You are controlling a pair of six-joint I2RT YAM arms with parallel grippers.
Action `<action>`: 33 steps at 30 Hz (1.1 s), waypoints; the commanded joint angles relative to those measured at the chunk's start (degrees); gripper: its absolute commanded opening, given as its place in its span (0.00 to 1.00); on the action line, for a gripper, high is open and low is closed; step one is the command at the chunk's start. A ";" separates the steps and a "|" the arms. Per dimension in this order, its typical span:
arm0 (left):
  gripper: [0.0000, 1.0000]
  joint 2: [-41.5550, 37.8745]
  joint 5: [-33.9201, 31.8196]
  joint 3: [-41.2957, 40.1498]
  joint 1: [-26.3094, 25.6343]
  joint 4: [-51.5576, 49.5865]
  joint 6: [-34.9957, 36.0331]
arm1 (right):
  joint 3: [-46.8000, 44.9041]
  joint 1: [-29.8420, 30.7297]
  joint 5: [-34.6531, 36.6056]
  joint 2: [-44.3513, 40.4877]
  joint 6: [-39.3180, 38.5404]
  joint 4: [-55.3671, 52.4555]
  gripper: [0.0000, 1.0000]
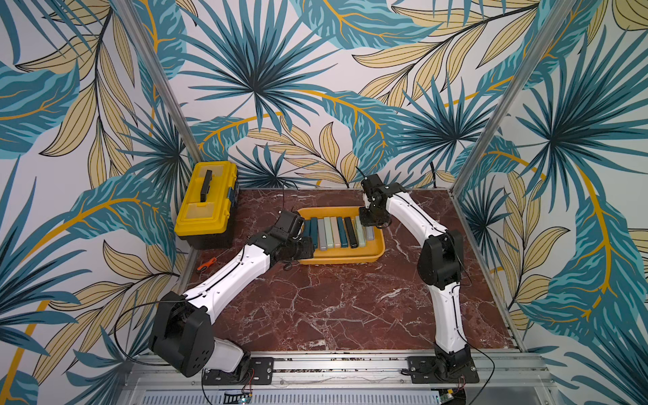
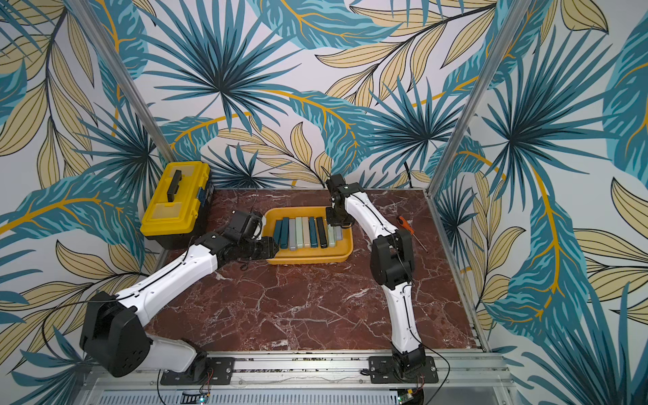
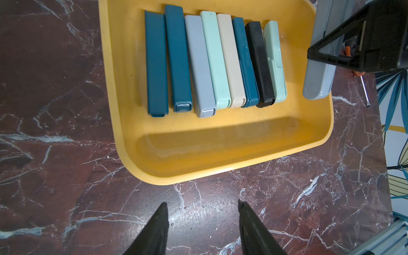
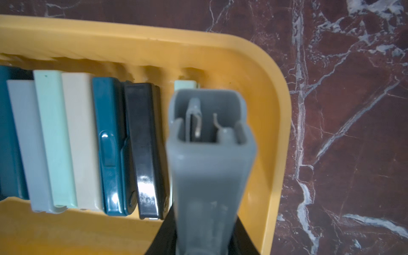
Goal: Put the pruning pliers into the storage box
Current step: Place the pruning pliers in the storage box.
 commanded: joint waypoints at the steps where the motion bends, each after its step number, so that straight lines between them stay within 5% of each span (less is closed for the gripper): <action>1: 0.53 0.44 0.65 1.71 0.38 -0.10 0.26 | 1.19 0.02 0.95 3.10 -2.26 -1.87 0.17; 33: 0.53 -1.24 0.17 0.42 0.37 -0.29 -0.59 | 5.57 -0.77 3.65 12.64 -0.56 -1.95 0.20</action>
